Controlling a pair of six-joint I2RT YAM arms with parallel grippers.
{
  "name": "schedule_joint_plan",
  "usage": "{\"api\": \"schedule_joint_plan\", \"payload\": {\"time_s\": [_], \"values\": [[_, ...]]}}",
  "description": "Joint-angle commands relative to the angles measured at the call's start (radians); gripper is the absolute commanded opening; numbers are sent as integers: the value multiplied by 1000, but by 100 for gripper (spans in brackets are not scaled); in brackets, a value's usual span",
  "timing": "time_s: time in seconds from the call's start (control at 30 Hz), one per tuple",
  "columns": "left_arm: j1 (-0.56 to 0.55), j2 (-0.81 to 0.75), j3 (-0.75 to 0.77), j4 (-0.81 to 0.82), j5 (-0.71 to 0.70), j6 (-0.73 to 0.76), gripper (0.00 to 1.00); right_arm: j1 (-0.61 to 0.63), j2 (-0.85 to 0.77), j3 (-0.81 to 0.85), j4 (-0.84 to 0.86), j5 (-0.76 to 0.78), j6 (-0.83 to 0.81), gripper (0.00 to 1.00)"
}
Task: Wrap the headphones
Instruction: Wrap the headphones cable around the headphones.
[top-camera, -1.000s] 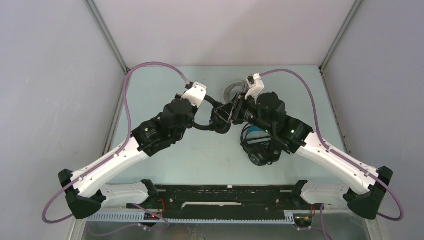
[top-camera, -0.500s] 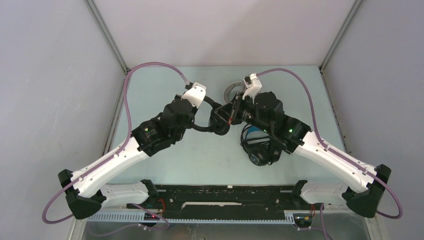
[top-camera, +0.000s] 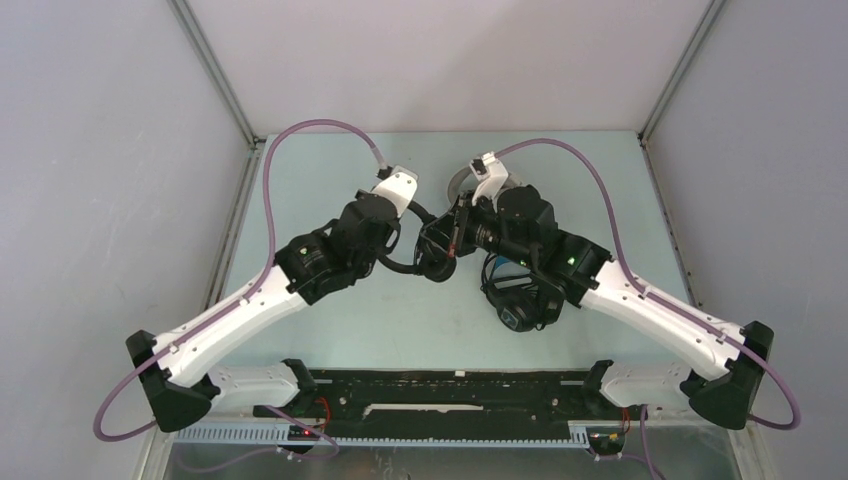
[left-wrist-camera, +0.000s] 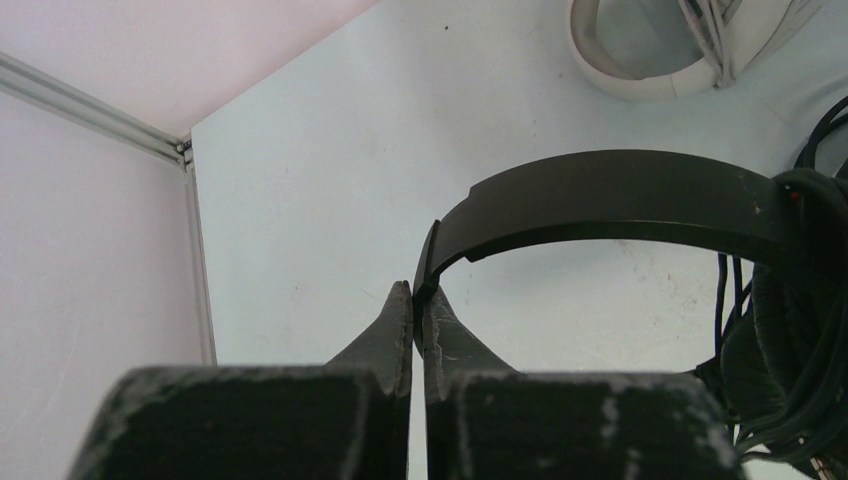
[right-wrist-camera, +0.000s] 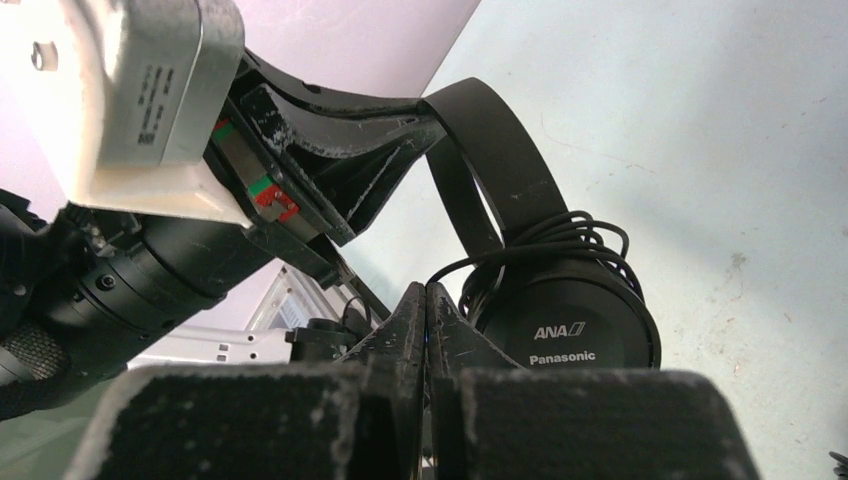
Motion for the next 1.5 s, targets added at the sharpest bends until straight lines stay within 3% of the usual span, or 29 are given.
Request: {"api": "schedule_joint_plan", "payload": {"time_s": [0.0,0.27,0.53,0.83,1.07,1.47], "values": [[35,8,97,-14,37,-87,0,16,17,50,5,-40,-27,0],[76,28,126,-62,103,-127,0,33,52,50,-7,-58,-24,0],[98,21,127,-76,147,-133,0,60,80,50,-62,69,-99,0],[111,18,117,-69,147,-143,0,81,49,50,-7,8,-106,0],[121,21,115,-69,149,-148,0,113,-20,50,47,-1,-88,15],[122,12,121,-82,174,-163,0,113,-27,50,52,162,-158,15]]}}
